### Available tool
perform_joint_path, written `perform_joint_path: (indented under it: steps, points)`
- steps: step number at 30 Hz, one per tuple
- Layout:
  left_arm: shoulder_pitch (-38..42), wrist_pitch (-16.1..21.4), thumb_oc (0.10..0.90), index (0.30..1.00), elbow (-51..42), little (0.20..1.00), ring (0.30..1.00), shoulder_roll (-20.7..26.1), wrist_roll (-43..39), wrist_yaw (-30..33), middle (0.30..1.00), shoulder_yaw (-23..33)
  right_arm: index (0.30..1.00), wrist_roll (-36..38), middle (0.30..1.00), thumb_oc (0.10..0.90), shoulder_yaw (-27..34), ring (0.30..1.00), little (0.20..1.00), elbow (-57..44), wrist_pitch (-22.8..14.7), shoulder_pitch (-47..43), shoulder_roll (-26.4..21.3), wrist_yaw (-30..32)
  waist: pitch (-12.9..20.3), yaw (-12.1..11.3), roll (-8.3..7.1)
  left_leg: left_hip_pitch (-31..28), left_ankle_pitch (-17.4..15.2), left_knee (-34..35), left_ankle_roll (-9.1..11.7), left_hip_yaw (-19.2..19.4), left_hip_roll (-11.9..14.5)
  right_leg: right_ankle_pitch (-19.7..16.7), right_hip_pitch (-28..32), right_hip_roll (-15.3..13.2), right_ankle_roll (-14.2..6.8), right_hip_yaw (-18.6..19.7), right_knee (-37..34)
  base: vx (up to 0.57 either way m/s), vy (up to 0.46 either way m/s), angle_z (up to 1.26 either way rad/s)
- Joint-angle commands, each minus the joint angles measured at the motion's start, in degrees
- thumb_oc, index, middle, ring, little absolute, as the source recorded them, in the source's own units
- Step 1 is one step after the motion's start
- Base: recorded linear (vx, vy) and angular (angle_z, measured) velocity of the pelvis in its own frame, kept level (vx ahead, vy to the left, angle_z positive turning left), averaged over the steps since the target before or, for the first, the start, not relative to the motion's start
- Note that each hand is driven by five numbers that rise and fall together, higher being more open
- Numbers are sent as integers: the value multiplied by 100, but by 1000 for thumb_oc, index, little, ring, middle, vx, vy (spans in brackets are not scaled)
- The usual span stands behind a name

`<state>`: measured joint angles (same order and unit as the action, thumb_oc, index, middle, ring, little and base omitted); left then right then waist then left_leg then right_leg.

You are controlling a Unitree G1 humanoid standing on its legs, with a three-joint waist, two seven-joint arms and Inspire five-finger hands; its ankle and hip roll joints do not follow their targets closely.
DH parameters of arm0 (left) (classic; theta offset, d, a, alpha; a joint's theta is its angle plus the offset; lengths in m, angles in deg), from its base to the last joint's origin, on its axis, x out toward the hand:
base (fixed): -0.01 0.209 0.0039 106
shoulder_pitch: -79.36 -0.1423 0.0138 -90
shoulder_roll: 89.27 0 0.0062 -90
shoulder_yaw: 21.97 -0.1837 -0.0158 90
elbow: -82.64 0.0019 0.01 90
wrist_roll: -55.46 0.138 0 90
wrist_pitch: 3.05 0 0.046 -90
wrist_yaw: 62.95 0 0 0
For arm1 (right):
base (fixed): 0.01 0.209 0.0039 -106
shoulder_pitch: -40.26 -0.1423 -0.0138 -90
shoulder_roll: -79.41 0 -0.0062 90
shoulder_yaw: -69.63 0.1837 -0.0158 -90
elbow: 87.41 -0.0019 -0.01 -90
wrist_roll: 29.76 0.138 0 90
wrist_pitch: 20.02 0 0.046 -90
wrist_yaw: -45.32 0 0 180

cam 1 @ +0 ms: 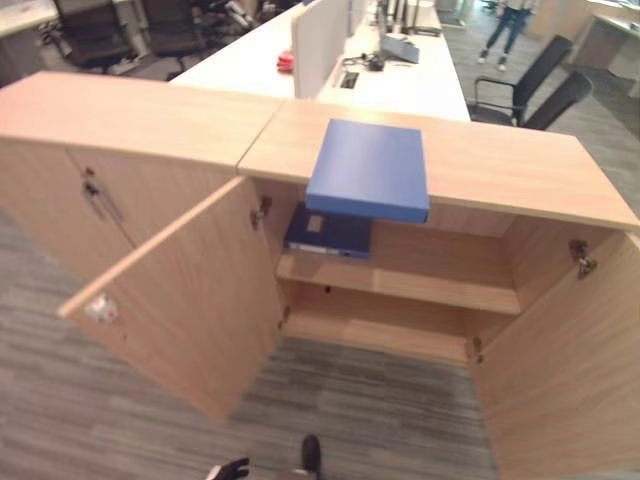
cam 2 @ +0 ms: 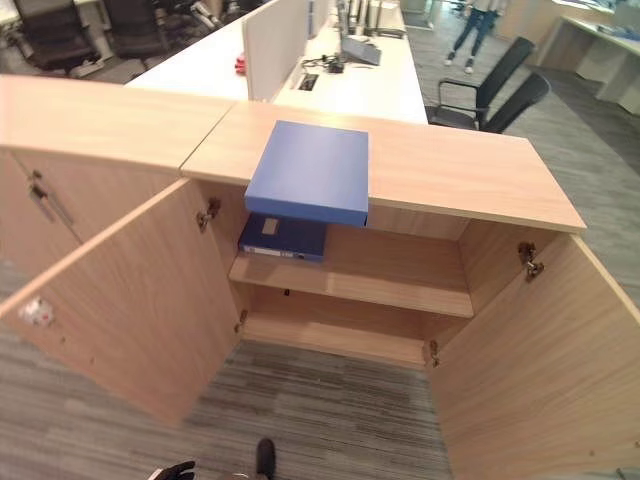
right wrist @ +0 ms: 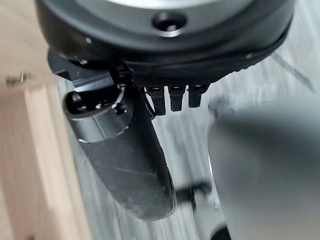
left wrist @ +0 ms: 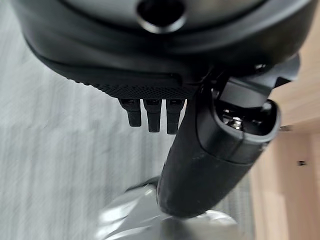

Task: Put the empty folder in the office cabinet

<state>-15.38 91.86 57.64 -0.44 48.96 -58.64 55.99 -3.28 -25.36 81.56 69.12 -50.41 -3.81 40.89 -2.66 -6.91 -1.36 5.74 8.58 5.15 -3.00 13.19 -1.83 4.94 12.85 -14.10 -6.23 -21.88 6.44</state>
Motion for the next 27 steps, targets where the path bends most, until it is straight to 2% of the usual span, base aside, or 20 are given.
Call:
perform_joint_path:
  steps: [1,3,4,5,6,7,8,9,10,11,12,13,16,17,21,22,24,25,27]
  points:
    - [182,284,800,900,-205,900,900,-10,-112,-87,900,-125,900,-120,900,800,-107,900,900,-22,-87,-419,-267,2,242,-201,-60,-4,-301,-15,406,-317,132,-852,-188,-338,-400,-83,-447,179,275,-24]
    - [156,285,800,900,-186,900,900,10,-144,-108,900,-123,900,-101,900,800,-128,900,900,-83,-104,-424,-223,-20,275,-195,-97,-175,-523,-15,355,-310,-44,-993,-180,-512,-514,-131,-281,216,226,-4]
    - [120,277,800,900,-245,900,900,36,-215,-131,900,-98,900,-108,900,800,-180,900,900,-141,-108,-439,-185,-41,269,-192,-100,-296,-634,-15,261,-287,-181,-1281,-250,-686,-568,-229,28,215,238,4]
    - [117,276,800,900,-247,900,900,38,-216,-132,900,-96,900,-108,900,800,-182,900,900,-142,-107,-438,-184,-40,269,-191,-104,-297,-637,-15,255,-285,-189,-1282,-253,-696,-577,-224,35,170,281,-1]
    - [80,265,800,900,-323,900,900,56,-285,-166,900,-83,900,-101,900,800,-226,900,900,-237,-115,-455,-124,-64,232,-190,-70,-410,-733,-15,154,-249,-255,-1434,-363,-845,-568,-322,461,76,133,-1]
    - [78,263,800,900,-326,900,900,58,-286,-167,900,-82,900,-101,900,800,-227,900,900,-239,-113,-454,-122,-62,229,-191,-74,-413,-736,-15,150,-247,-262,-1429,-367,-855,-574,-315,476,129,200,-5]
    - [59,252,800,900,-383,900,900,75,-328,-205,900,-72,900,-68,900,800,-242,900,900,-309,-134,-440,-72,-65,213,-203,-46,-486,-803,-15,122,-178,-275,-1437,-364,-941,-568,-514,670,55,74,-1]
    - [59,252,800,900,-383,900,900,75,-328,-205,900,-72,900,-68,900,800,-242,900,900,-309,-134,-440,-72,-65,213,-203,-46,-486,-803,-15,122,-178,-275,-1437,-364,-941,-568,-514,670,114,168,-13]
    - [-43,215,800,900,-808,900,900,119,-418,-289,900,-98,900,-76,900,800,-361,900,900,-463,-151,-497,-23,-85,130,-206,7,-614,-926,-15,119,56,-188,-1296,-553,-969,-506,-1069,944,60,97,-13]
    - [-43,215,800,900,-808,900,900,119,-418,-289,900,-98,900,-76,900,800,-361,900,900,-463,-151,-497,-23,-85,130,-206,7,-614,-926,-15,119,56,-188,-1296,-553,-969,-506,-1069,944,33,84,-23]
    - [-52,207,800,900,-996,900,900,148,-476,-318,900,-107,900,-71,900,800,-390,900,900,-537,-156,-548,-12,-97,89,-203,45,-597,-928,-15,145,128,-114,-1110,-694,-834,-453,-1203,810,-49,-96,-32]
    - [-133,181,800,900,-1450,900,900,211,-607,-422,900,-161,900,-29,900,800,-460,900,900,-707,-179,-676,13,-115,-7,-189,96,-606,-892,-15,218,232,28,-940,-1015,-528,-398,-1311,476,-51,-102,-45]
    - [-190,147,800,900,-1725,900,900,261,-661,-480,900,-199,900,5,900,800,-528,900,900,-807,-170,-739,28,-118,-78,-180,122,-650,-874,-15,247,276,94,-942,-1154,-386,-386,-1260,256,17,-134,-41]
    - [-212,137,800,900,-2124,900,900,343,-673,-563,900,-273,900,118,900,800,-649,900,900,-1012,-143,-794,108,-145,-182,-123,111,-793,-912,-15,294,301,168,-1115,-1227,-285,-483,-890,-203,77,-169,-8]
    - [-248,99,800,900,-2441,900,900,418,-722,-665,900,-329,900,126,900,800,-691,900,900,-1116,-127,-796,107,-167,-195,-115,102,-816,-933,-15,330,300,225,-1256,-1309,-269,-506,-621,-349,90,-185,-6]
    - [-265,106,800,900,-3005,900,900,588,-774,-848,900,-445,900,81,900,800,-721,900,900,-1132,-74,-821,77,-245,-221,-56,74,-840,-944,-15,398,160,307,-1266,-1388,-155,-501,-234,-601,108,-234,0]
    - [-311,101,800,900,-3155,900,900,648,-794,-878,900,-426,900,48,900,800,-733,900,900,-1088,-72,-813,91,-247,-204,-72,50,-845,-948,-15,429,147,333,-1250,-1300,-117,-503,-254,-734,145,-339,15]
    - [-419,77,800,900,-3501,900,900,708,-986,-887,900,-333,900,-73,900,800,-759,900,900,-982,-74,-843,99,-240,-144,-159,24,-812,-861,-15,567,122,525,-1153,-1178,11,-460,-353,-834,135,-347,23]
    - [-464,75,800,900,-3669,900,900,712,-1067,-889,900,-285,900,-118,900,800,-779,900,900,-937,-70,-861,91,-233,-120,-179,27,-793,-810,-15,629,88,626,-1109,-1143,83,-428,-400,-850,99,-297,9]
